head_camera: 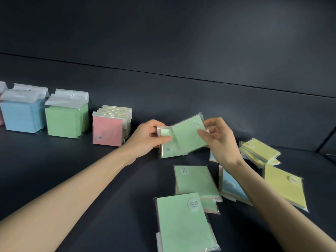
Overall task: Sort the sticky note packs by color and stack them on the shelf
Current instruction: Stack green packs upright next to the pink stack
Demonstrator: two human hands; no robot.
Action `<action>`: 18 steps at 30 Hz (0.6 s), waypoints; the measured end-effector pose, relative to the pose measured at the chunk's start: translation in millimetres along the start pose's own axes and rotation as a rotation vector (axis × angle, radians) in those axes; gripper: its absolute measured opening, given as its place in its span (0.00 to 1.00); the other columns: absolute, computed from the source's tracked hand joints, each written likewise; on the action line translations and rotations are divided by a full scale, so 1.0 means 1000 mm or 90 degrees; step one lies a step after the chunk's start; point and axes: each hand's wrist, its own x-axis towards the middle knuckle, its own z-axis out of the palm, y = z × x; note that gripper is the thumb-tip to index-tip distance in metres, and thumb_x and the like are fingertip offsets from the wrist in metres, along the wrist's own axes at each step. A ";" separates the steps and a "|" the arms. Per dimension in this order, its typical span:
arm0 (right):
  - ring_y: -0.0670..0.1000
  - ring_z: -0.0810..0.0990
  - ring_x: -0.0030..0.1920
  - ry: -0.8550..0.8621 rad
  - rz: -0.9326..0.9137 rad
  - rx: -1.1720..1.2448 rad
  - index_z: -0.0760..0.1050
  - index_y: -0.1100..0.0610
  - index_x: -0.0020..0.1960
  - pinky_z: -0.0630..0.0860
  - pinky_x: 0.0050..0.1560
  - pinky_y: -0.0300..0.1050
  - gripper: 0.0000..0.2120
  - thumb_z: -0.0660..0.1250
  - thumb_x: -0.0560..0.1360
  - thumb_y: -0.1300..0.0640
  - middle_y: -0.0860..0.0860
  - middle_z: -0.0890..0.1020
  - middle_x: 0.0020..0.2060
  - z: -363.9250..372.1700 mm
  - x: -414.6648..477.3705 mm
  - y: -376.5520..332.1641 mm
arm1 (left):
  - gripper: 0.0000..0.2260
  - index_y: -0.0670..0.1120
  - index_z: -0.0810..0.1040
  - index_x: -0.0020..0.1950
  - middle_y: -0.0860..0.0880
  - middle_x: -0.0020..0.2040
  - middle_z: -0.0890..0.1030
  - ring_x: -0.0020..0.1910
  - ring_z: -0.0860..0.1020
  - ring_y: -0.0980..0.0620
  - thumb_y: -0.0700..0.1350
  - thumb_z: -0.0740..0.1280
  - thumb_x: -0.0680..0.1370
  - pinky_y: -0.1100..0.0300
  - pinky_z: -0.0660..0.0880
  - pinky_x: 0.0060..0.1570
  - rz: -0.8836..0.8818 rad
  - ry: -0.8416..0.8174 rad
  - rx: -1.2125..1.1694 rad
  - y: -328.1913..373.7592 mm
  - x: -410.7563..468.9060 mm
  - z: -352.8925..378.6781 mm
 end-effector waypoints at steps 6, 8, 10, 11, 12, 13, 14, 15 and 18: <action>0.39 0.77 0.44 -0.057 -0.109 -0.064 0.77 0.39 0.46 0.72 0.48 0.33 0.17 0.71 0.73 0.63 0.43 0.78 0.44 -0.001 -0.001 -0.007 | 0.14 0.47 0.77 0.54 0.51 0.49 0.84 0.47 0.81 0.58 0.42 0.75 0.71 0.63 0.77 0.49 0.016 -0.021 0.002 0.004 -0.002 0.003; 0.49 0.80 0.46 -0.074 -0.086 -0.051 0.75 0.40 0.47 0.76 0.52 0.44 0.18 0.74 0.70 0.62 0.43 0.79 0.43 0.003 -0.002 -0.007 | 0.14 0.47 0.78 0.53 0.51 0.49 0.84 0.46 0.81 0.58 0.42 0.75 0.70 0.64 0.76 0.50 0.039 -0.032 0.018 0.006 -0.004 0.007; 0.55 0.79 0.45 -0.080 -0.052 -0.025 0.73 0.43 0.46 0.77 0.52 0.48 0.18 0.76 0.67 0.61 0.45 0.79 0.41 0.006 -0.004 -0.007 | 0.12 0.47 0.79 0.52 0.49 0.49 0.83 0.47 0.81 0.55 0.41 0.75 0.71 0.61 0.76 0.52 0.068 -0.041 0.043 0.007 -0.005 0.010; 0.56 0.79 0.43 -0.081 -0.039 -0.019 0.72 0.45 0.45 0.77 0.50 0.50 0.17 0.77 0.66 0.60 0.47 0.79 0.41 0.008 -0.005 -0.006 | 0.11 0.47 0.79 0.51 0.48 0.49 0.83 0.48 0.80 0.53 0.41 0.74 0.71 0.58 0.75 0.53 0.082 -0.046 0.057 0.006 -0.005 0.010; 0.57 0.77 0.39 -0.084 -0.025 -0.020 0.72 0.47 0.44 0.77 0.47 0.53 0.16 0.77 0.66 0.59 0.49 0.79 0.40 0.010 -0.006 -0.006 | 0.10 0.47 0.79 0.51 0.48 0.49 0.83 0.48 0.80 0.52 0.41 0.74 0.72 0.56 0.75 0.53 0.094 -0.050 0.069 0.006 -0.005 0.010; 0.55 0.74 0.36 -0.088 -0.012 -0.025 0.72 0.48 0.43 0.77 0.44 0.54 0.15 0.77 0.66 0.58 0.51 0.79 0.38 0.011 -0.008 -0.006 | 0.09 0.47 0.79 0.51 0.48 0.48 0.83 0.47 0.79 0.52 0.41 0.73 0.72 0.55 0.75 0.53 0.102 -0.053 0.076 0.005 -0.005 0.010; 0.52 0.73 0.34 -0.092 -0.003 -0.030 0.72 0.49 0.42 0.77 0.42 0.53 0.14 0.77 0.67 0.58 0.52 0.79 0.37 0.011 -0.008 -0.007 | 0.08 0.47 0.80 0.50 0.49 0.48 0.83 0.47 0.79 0.53 0.41 0.73 0.72 0.54 0.75 0.53 0.106 -0.053 0.080 0.004 -0.004 0.010; 0.51 0.75 0.34 -0.099 0.002 -0.036 0.72 0.49 0.43 0.77 0.42 0.52 0.15 0.77 0.67 0.59 0.51 0.80 0.38 0.011 -0.008 -0.007 | 0.08 0.47 0.80 0.50 0.49 0.47 0.83 0.46 0.79 0.54 0.41 0.73 0.73 0.54 0.75 0.53 0.105 -0.048 0.080 0.004 -0.003 0.010; 0.53 0.81 0.41 -0.147 0.027 -0.082 0.70 0.50 0.49 0.81 0.44 0.48 0.20 0.76 0.66 0.64 0.48 0.79 0.42 0.009 -0.007 -0.011 | 0.07 0.47 0.80 0.49 0.50 0.46 0.83 0.46 0.80 0.56 0.41 0.73 0.73 0.55 0.75 0.54 0.092 -0.023 0.068 0.003 -0.002 0.010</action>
